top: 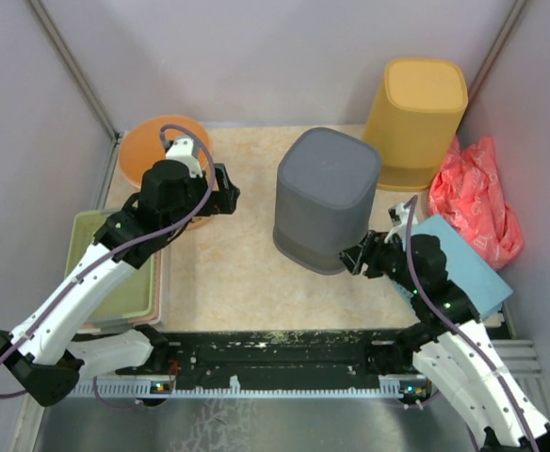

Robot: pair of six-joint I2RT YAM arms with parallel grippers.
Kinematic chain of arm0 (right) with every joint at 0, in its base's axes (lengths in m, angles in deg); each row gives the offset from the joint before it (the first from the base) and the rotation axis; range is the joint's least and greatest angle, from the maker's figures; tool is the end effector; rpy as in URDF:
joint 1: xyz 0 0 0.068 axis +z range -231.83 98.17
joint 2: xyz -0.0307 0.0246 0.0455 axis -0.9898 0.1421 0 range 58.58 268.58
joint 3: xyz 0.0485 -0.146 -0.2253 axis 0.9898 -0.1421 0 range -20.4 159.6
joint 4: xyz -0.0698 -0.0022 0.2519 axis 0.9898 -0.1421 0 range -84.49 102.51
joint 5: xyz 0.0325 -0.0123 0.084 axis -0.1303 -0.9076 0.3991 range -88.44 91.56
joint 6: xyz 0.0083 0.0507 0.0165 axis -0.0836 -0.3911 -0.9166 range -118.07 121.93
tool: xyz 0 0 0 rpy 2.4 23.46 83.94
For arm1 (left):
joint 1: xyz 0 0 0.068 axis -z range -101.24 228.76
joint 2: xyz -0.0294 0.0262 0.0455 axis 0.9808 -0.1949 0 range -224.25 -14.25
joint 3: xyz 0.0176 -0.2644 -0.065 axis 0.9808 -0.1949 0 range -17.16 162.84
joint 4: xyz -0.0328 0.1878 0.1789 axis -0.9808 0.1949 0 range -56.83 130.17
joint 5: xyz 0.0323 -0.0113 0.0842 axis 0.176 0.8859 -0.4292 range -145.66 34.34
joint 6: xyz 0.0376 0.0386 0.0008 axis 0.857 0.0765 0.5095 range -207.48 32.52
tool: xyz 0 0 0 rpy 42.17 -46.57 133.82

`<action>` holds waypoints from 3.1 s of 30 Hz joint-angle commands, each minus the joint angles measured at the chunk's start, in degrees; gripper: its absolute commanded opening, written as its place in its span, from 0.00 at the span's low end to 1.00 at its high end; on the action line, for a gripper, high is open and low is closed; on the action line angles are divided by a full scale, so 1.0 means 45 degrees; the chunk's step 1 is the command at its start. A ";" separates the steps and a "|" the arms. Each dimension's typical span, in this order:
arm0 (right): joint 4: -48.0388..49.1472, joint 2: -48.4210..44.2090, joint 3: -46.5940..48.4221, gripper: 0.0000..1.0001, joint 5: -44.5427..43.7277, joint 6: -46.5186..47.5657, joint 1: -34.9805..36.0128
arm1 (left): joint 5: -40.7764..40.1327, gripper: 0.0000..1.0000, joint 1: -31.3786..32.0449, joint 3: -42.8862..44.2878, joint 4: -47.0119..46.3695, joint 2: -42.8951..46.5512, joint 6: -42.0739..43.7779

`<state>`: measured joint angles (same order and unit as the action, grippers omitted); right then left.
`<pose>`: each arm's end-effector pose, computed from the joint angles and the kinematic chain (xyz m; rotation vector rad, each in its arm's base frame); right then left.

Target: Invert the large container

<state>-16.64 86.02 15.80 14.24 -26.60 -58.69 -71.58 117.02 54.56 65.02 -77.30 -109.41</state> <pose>0.1078 0.0545 0.2938 -0.0602 2.0039 0.8055 0.1890 -0.1365 0.4025 0.1001 1.9794 -0.4140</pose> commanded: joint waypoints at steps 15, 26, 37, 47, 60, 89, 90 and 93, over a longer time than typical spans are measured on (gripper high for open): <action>0.7891 1.0388 0.4540 0.62 -0.3482 -0.2453 0.0264 | -0.3015 0.99 -0.0049 0.2820 0.3352 -0.1199 -0.0489; 1.0786 0.7230 -0.0182 0.61 -0.3237 -0.2624 0.1901 | -0.2305 0.99 -0.1261 0.3828 0.3702 -0.1419 0.0577; 1.0707 1.2635 0.4159 0.61 -0.8219 -0.0889 0.3961 | -0.1413 0.99 -0.1350 0.2477 0.3529 0.0155 0.0302; 1.1203 1.5782 0.7201 0.61 -0.6269 0.0584 0.2603 | -0.1940 0.99 -0.2235 0.3273 0.3254 -0.1317 0.0847; 0.5901 0.6041 0.0601 0.62 -0.4253 -0.1091 0.3510 | -0.0374 0.97 -0.3761 0.6570 0.2389 -0.5992 0.3156; -0.4527 0.0179 0.6575 0.63 -1.1402 0.0103 0.3472 | 1.0729 0.00 -0.3581 0.6666 -0.0813 -0.4946 -0.1183; -0.4747 0.0295 0.6851 0.63 -1.1622 0.0139 0.3482 | 1.1422 0.00 -0.3588 0.5610 -0.1892 -0.4516 -0.2106; -0.5194 0.0438 0.7365 0.63 -1.2024 0.0205 0.3472 | 1.3255 0.00 -0.3563 0.2637 -0.5564 -0.3457 -0.4880</action>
<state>-36.09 86.11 45.75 -35.31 -27.96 -42.74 -28.96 100.59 78.40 61.83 -97.02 -113.74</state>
